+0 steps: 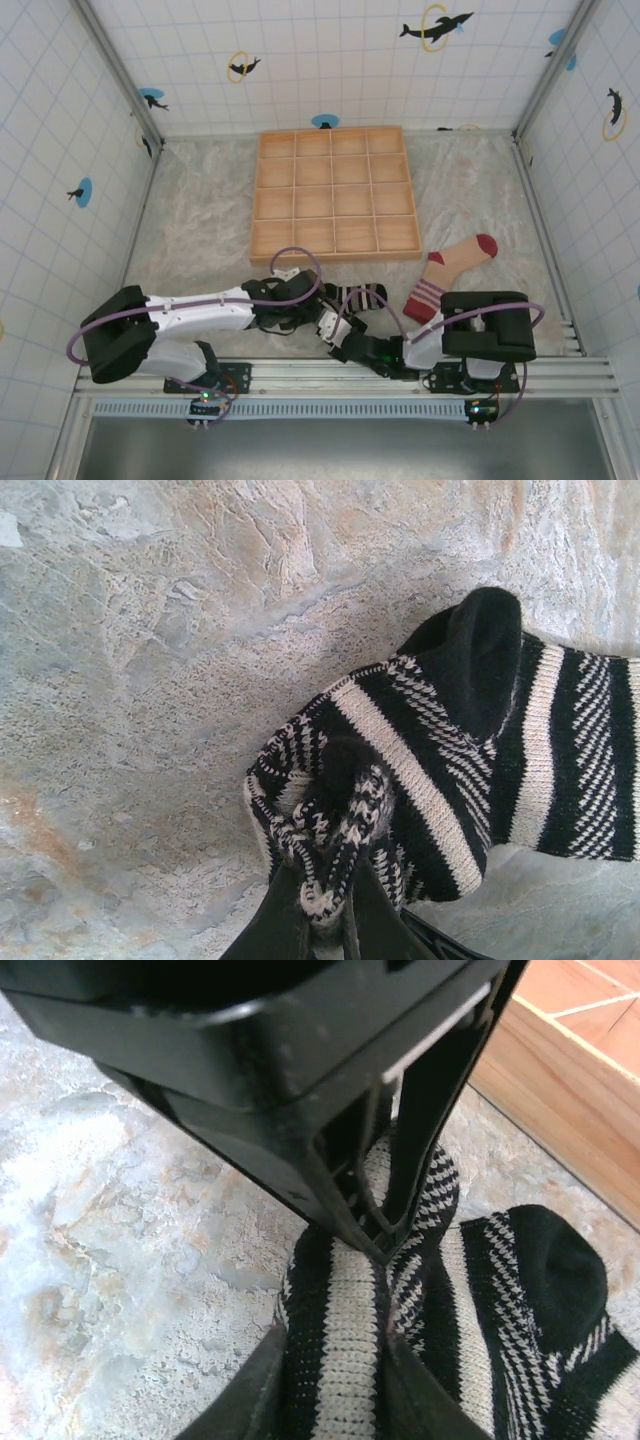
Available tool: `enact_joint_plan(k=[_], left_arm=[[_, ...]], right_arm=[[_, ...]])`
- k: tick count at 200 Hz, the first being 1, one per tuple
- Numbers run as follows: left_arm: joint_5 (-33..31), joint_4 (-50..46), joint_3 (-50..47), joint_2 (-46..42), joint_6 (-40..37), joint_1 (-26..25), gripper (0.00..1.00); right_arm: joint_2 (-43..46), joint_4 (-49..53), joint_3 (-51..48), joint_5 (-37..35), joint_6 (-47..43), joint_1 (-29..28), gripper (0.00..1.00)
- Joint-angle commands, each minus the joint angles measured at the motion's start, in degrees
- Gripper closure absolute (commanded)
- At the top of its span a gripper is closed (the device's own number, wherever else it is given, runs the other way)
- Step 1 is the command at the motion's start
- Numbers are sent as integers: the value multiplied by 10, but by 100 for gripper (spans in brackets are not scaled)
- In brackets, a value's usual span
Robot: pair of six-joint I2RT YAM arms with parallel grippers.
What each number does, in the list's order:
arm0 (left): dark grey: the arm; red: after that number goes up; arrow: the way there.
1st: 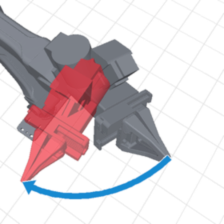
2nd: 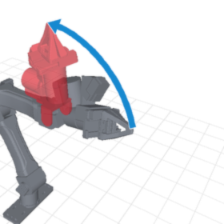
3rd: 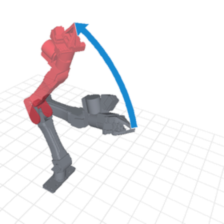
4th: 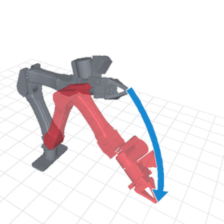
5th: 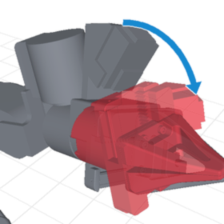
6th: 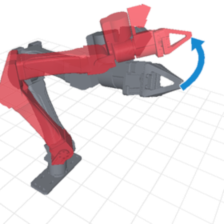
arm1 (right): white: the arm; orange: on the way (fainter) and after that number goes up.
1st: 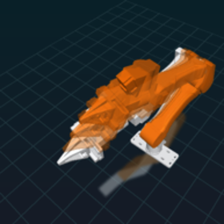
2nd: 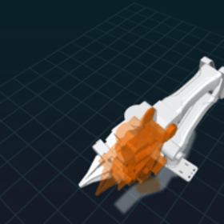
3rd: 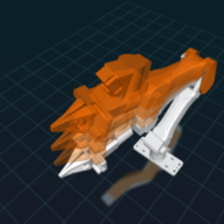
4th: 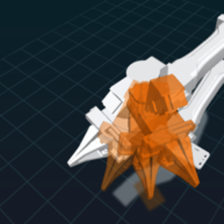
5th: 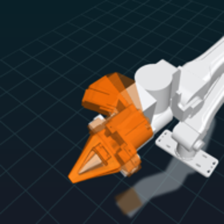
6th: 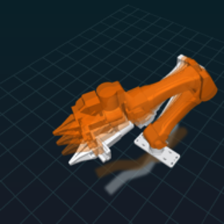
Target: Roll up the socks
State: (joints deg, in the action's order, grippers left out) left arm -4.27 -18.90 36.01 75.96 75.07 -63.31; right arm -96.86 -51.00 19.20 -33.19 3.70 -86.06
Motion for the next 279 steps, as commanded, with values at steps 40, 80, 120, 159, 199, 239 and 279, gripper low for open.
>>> enact_joint_plan(k=[40, 80, 120, 159, 199, 239, 279], left_arm=[[-2, 4, -5, -23, 9, -1, 75], [-13, 17, 7, -39, -7, -1, 38], [-45, 68, -31, -79, -15, -7, 38], [-51, 92, -63, -75, -6, -15, 41], [-63, 97, -67, -55, 2, -16, 42], [-71, 122, -62, -23, -6, -16, 44], [-86, 131, -63, 4, 11, -15, 45]], right_arm=[[31, 62, -24, 137, 138, 57, 100], [56, 1, -66, 253, 261, 129, 100], [68, -18, -86, 326, 399, 183, 100], [48, 7, -67, 411, 484, 225, 100], [53, 71, -33, 455, 515, 257, 100], [45, 107, -17, 493, 569, 296, 100], [23, 114, -9, 510, 587, 311, 100]])
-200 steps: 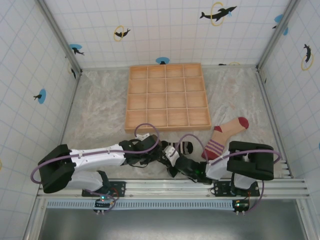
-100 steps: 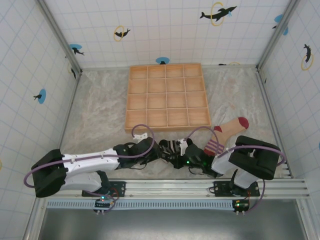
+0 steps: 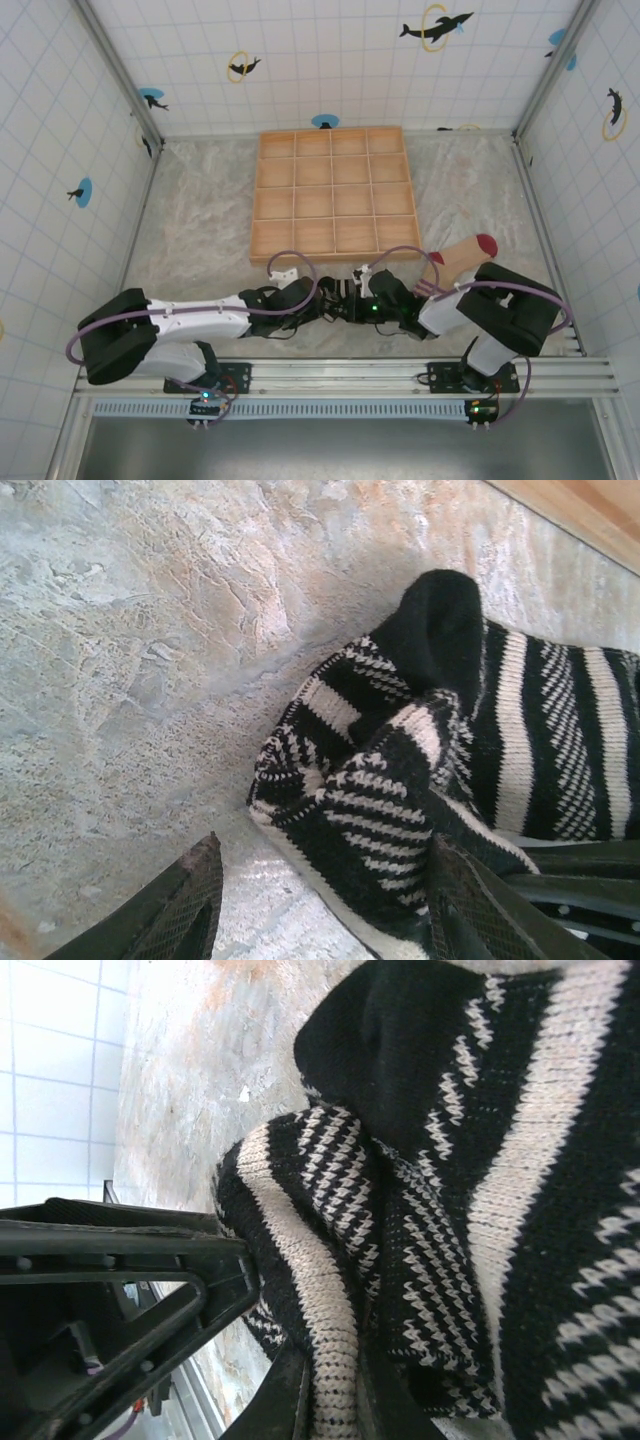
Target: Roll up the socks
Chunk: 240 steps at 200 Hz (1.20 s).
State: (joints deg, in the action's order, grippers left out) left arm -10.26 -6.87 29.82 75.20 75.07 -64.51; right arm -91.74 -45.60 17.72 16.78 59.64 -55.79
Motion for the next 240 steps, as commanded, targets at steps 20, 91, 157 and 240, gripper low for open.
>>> enact_joint_plan(k=[20, 91, 157, 240], left_arm=[[-30, 26, 1, 22, 12, -1, 46], [-47, 62, -5, 61, 53, 5, 64], [-22, -50, 42, 68, 41, 19, 100], [32, -136, 68, 37, 41, 19, 100]], right_arm=[[-39, 61, 13, 17, 29, 8, 100], [-55, 33, 12, 36, 43, 13, 100], [-11, -42, -21, 47, 9, 17, 56], [220, 305, 37, -218, -308, -73, 37]])
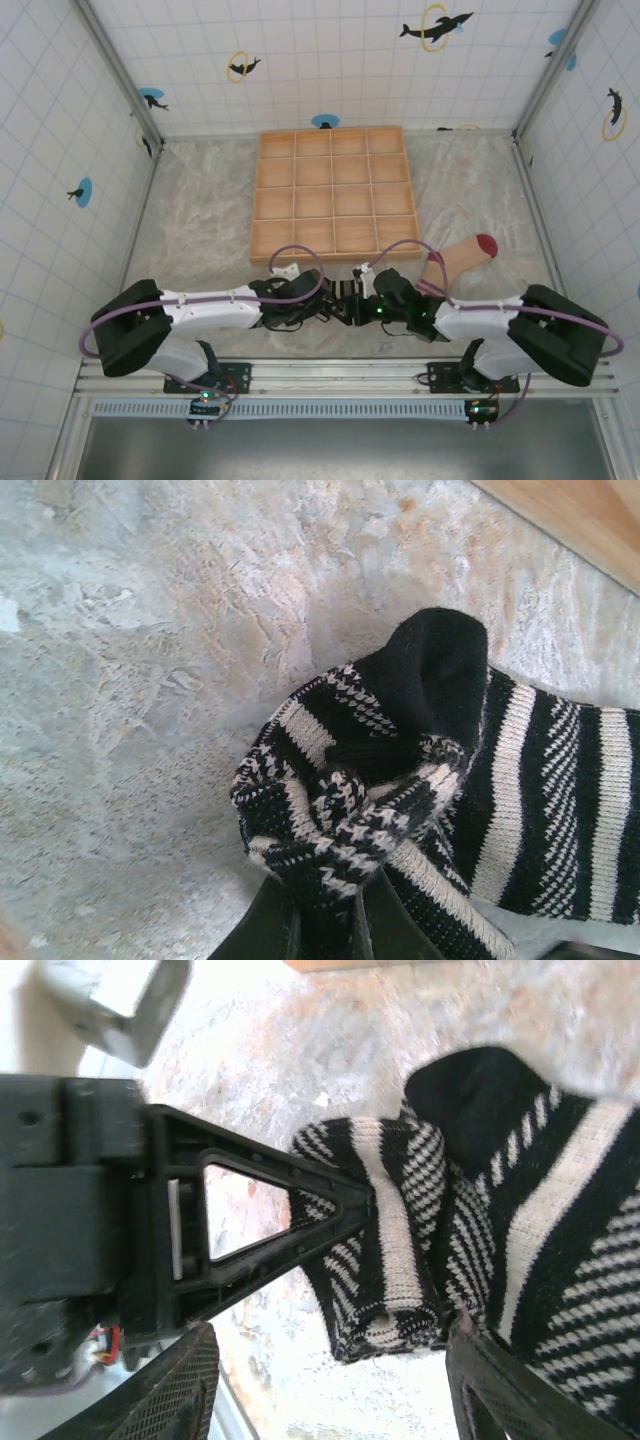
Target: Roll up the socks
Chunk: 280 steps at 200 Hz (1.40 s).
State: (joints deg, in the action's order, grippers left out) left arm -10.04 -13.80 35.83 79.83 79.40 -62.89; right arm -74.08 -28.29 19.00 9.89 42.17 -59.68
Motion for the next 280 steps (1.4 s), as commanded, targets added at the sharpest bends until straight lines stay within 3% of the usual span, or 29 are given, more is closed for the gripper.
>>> enact_joint_plan(k=[1, 39, 77, 106, 172, 230, 280], left_arm=[[30, -66, 8, -10, -2, 2, 100], [44, -78, 17, -30, 1, 2, 100], [36, -93, 16, -44, 8, 2, 100], [39, -94, 14, -43, 10, 2, 100], [44, -86, 3, -39, 11, 3, 100], [47, -81, -11, -49, 16, 3, 100], [47, -76, -14, -54, 16, 3, 100]], right_arm=[[45, 133, 24, -153, -136, -36, 37], [82, 72, -20, -274, -258, -107, 36], [46, -69, -62, -315, -413, -174, 35], [-15, -145, -52, -338, -479, -218, 34], [-157, -239, 11, -352, -499, -256, 35], [-205, -280, 23, -412, -493, -264, 38], [-256, -271, 37, -409, -477, -255, 40]])
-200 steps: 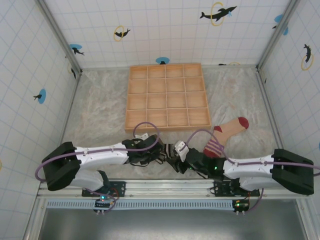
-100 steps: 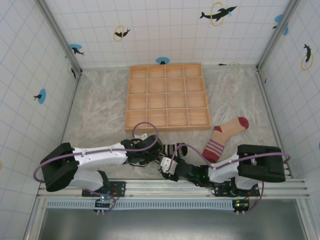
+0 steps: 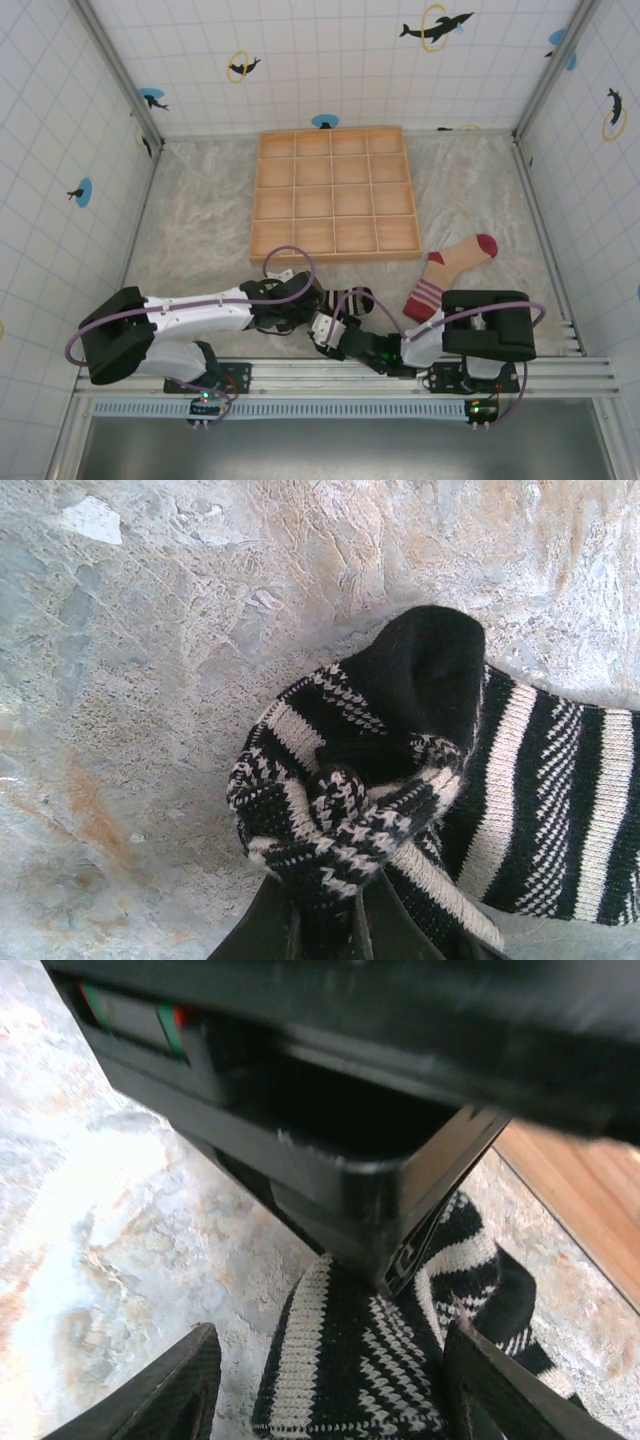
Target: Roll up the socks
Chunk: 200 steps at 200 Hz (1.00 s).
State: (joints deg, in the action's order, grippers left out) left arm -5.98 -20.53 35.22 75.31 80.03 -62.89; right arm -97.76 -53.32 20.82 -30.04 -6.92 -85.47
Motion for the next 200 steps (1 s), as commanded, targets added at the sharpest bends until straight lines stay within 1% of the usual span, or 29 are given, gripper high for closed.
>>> enact_joint_plan(k=[1, 22, 34, 51, 68, 76, 88, 96, 102, 107, 118, 126, 132, 136, 151, 177, 186, 200], left_arm=[[6, -9, -8, -9, 10, 3, 100], [7, -7, -8, -9, 10, 3, 100], [7, -6, -10, -10, 11, 2, 100], [7, -3, -11, -12, 13, 3, 100], [11, 4, -14, -19, 13, 2, 100], [9, 9, -18, -26, 15, 2, 93], [5, 14, -23, -37, 20, 3, 77], [0, 12, -26, -45, 22, 2, 64], [-6, 8, -26, -51, 23, 2, 49], [-11, 6, -25, -56, 24, 3, 40], [-23, 4, -27, -67, 25, 2, 23], [-32, 4, -28, -76, 24, 3, 17], [-40, 4, -28, -81, 23, 3, 10], [-45, 4, -27, -84, 20, 3, 7], [-57, 3, -21, -87, 11, 3, 6], [-55, 7, -15, -72, -3, 2, 11], [-48, 15, -17, -67, -6, 3, 15], [-43, 32, -23, -62, -8, 1, 25]], right_arm=[[-20, -20, 19, -10, 15, 3, 40], [-33, -11, 23, -10, 32, 2, 44], [-38, -7, 25, -16, 40, 3, 48], [-40, 10, 29, -25, 61, 7, 58], [-36, 24, 26, -4, 102, 23, 74], [-31, 29, 22, 22, 125, 35, 81], [-23, 36, 15, 57, 158, 52, 89], [-16, 41, 11, 72, 174, 59, 93], [-13, 42, 7, 80, 183, 64, 97], [-9, 43, 4, 87, 190, 67, 100], [-2, 40, -6, 110, 214, 78, 100], [2, 32, -14, 134, 234, 88, 100], [5, 23, -20, 154, 252, 98, 100], [7, 16, -24, 169, 265, 104, 100], [10, -6, -36, 218, 318, 127, 100], [9, -32, -48, 274, 406, 155, 100], [6, -39, -51, 292, 443, 167, 100], [-2, -52, -55, 330, 505, 189, 100]])
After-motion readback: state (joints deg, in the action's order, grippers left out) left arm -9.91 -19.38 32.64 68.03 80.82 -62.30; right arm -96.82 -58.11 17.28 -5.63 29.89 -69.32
